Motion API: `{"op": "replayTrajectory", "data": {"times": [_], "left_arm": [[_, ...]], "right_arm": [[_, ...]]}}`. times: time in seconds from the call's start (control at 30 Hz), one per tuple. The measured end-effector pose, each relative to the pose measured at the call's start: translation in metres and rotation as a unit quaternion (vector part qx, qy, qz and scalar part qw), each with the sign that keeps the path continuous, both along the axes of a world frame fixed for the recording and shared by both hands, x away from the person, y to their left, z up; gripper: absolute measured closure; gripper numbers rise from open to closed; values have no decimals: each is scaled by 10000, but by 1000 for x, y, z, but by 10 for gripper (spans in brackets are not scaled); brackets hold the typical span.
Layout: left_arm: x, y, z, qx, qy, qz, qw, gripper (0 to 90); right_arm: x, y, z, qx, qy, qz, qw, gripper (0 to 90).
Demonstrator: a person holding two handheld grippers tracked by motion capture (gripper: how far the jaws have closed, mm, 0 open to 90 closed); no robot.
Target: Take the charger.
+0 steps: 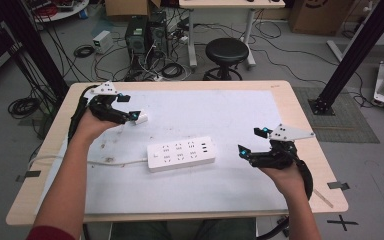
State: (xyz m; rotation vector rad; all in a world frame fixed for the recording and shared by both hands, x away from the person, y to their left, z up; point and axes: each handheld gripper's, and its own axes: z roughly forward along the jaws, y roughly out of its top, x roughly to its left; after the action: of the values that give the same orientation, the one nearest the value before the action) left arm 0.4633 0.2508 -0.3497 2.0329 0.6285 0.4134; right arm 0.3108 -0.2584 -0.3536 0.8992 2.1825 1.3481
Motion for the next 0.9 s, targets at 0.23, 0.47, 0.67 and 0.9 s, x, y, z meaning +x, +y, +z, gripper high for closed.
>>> {"op": "replayTrajectory", "data": {"times": [0.23, 0.47, 0.67, 0.9], "left_arm": [[38, -1, -28, 93, 378, 107, 9992, 197], [54, 4, -54, 186, 630, 200, 9976, 197], [58, 3, -64, 297, 679, 201, 9970, 197], [66, 2, -79, 419, 754, 207, 9961, 197]], "right_arm": [[2, 5, -1, -64, 44, -17, 10000, 181], [4, 10, -4, -145, 121, -22, 9998, 181], [6, 12, -6, -154, 168, -13, 9997, 181], [2, 13, -6, -162, 162, -6, 9997, 181]]}}
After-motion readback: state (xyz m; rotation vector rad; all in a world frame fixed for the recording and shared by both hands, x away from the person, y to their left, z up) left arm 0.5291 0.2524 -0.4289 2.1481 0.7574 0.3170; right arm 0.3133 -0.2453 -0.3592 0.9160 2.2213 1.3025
